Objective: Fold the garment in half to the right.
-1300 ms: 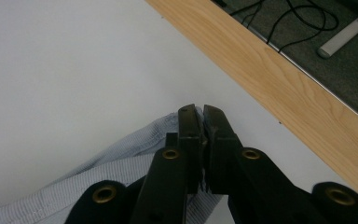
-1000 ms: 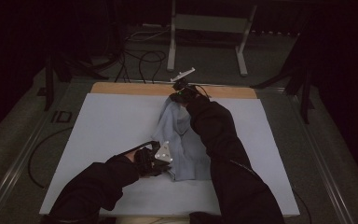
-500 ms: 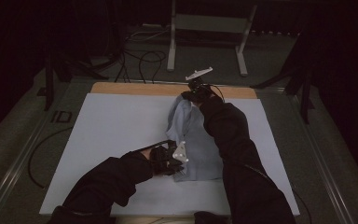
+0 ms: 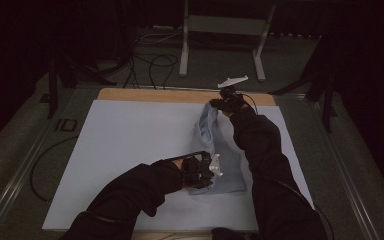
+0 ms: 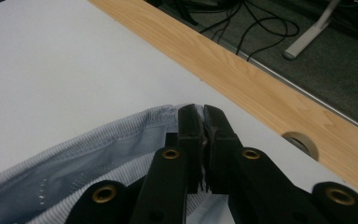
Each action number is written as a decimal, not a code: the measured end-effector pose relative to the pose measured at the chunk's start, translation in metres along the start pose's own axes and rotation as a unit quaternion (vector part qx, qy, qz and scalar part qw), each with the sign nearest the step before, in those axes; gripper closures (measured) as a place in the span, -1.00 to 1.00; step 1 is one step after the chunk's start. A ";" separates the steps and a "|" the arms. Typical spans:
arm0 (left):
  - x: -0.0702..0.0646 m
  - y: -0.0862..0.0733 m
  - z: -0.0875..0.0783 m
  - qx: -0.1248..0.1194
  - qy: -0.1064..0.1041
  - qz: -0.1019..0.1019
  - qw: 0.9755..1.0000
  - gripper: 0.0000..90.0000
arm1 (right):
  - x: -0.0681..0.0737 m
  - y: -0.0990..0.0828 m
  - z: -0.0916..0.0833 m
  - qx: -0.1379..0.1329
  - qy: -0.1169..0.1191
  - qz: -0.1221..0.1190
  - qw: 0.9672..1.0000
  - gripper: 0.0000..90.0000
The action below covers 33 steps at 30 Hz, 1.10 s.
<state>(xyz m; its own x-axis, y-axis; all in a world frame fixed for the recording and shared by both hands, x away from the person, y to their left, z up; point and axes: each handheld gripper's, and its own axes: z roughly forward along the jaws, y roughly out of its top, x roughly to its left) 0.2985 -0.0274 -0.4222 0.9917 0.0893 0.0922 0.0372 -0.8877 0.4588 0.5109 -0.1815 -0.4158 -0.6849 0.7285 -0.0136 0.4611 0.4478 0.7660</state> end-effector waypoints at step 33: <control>0.006 0.079 0.076 0.033 -0.005 0.014 0.999 0.86 | -0.052 -0.063 0.000 -0.007 0.004 0.036 0.999 0.93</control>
<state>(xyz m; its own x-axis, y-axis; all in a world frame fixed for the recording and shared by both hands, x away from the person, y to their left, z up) 0.3167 -0.1314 -0.4523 0.9937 0.0586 0.0950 0.0162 -0.9176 0.3971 0.5176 -0.2473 -0.4631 -0.6544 0.7547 0.0467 0.5017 0.3872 0.7735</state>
